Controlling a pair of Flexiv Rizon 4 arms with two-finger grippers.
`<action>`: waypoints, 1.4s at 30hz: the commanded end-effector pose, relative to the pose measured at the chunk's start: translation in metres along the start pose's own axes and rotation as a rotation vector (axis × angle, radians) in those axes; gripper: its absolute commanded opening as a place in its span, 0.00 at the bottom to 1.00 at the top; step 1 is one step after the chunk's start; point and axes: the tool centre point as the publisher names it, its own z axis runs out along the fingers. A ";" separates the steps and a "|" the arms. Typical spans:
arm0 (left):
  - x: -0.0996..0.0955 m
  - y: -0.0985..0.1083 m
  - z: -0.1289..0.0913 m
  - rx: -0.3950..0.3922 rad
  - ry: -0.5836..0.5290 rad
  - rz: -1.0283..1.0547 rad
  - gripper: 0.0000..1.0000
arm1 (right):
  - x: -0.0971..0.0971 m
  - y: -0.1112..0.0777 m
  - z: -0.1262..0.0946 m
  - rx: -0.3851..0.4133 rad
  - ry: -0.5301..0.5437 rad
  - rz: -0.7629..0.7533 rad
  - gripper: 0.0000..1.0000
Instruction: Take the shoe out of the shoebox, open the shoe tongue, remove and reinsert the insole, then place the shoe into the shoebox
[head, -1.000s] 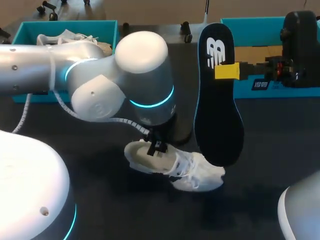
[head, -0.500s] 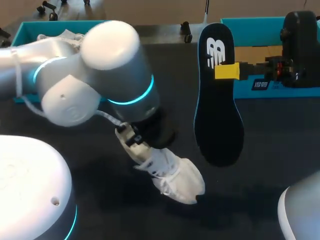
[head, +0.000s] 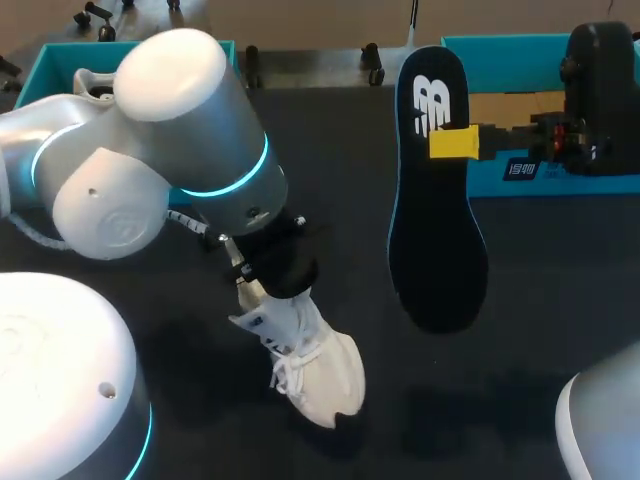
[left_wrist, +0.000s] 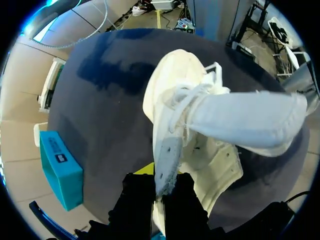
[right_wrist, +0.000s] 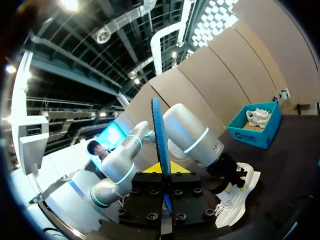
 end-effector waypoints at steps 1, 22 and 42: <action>0.003 -0.002 0.006 0.058 -0.024 0.169 0.00 | -0.003 0.002 0.004 0.004 0.002 0.001 0.00; 0.004 -0.016 0.033 0.108 0.000 0.403 0.00 | -0.003 0.002 0.004 0.004 0.002 0.001 0.00; -0.002 -0.018 0.067 0.125 0.088 0.361 0.00 | -0.003 0.002 0.004 0.004 0.002 0.001 0.00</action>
